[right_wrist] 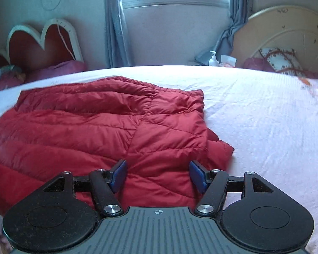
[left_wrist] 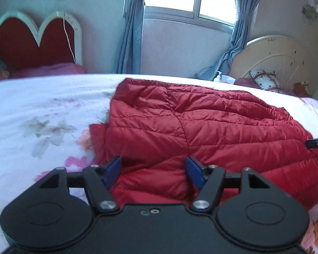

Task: Fold large clothes
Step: 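Open both tools to release the folded hem onto the jacket, then grasp the jacket's folded edge with the left tool while the right tool grasps beside it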

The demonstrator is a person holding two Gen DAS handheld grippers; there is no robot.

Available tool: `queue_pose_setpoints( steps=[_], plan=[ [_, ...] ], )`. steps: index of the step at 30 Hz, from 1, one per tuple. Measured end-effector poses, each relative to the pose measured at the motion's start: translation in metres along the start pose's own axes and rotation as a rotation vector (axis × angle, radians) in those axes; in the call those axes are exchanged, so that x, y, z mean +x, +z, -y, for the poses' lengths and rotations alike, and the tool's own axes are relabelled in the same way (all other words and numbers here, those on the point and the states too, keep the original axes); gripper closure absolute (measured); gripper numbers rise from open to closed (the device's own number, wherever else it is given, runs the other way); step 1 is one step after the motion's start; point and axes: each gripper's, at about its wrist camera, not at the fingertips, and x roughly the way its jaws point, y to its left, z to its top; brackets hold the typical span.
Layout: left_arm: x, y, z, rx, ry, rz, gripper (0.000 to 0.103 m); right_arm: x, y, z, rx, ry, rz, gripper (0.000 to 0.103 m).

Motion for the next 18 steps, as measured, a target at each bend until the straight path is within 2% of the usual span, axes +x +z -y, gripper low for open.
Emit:
queue_pose_setpoints(
  steps=[3, 6, 8, 11, 12, 13, 14, 15, 16, 18],
  plan=[
    [0.005, 0.004, -0.003, -0.017, -0.008, 0.002, 0.038, 0.01, 0.005, 0.003, 0.028, -0.015, -0.017, 0.039],
    [-0.003, 0.007, -0.01, -0.015, 0.044, 0.06, 0.042, 0.0, 0.004, 0.012, 0.059, -0.053, 0.032, 0.039],
    [-0.004, 0.01, -0.023, -0.064, 0.049, 0.076, 0.042, 0.002, 0.006, 0.023, 0.096, -0.078, 0.04, 0.039],
    [0.013, 0.019, -0.038, -0.106, -0.009, 0.022, 0.034, 0.015, 0.012, 0.046, 0.194, 0.023, 0.001, 0.039],
    [0.02, 0.022, -0.04, -0.118, -0.036, -0.009, 0.035, 0.019, 0.013, 0.05, 0.209, 0.044, -0.007, 0.039],
    [0.027, 0.023, -0.042, -0.129, -0.056, -0.027, 0.044, 0.02, 0.014, 0.052, 0.22, 0.059, -0.006, 0.039],
    [0.03, 0.024, -0.042, -0.132, -0.085, -0.033, 0.053, 0.02, 0.015, 0.053, 0.218, 0.082, -0.002, 0.067],
    [0.033, 0.026, -0.042, -0.135, -0.109, -0.034, 0.07, 0.021, 0.017, 0.053, 0.216, 0.097, -0.008, 0.086],
    [0.034, 0.029, -0.04, -0.124, -0.123, -0.03, 0.082, 0.019, 0.018, 0.053, 0.219, 0.107, -0.003, 0.088],
    [0.032, 0.037, -0.032, -0.069, -0.125, 0.009, 0.086, 0.01, 0.017, 0.05, 0.207, 0.102, 0.043, 0.093]
  ],
)
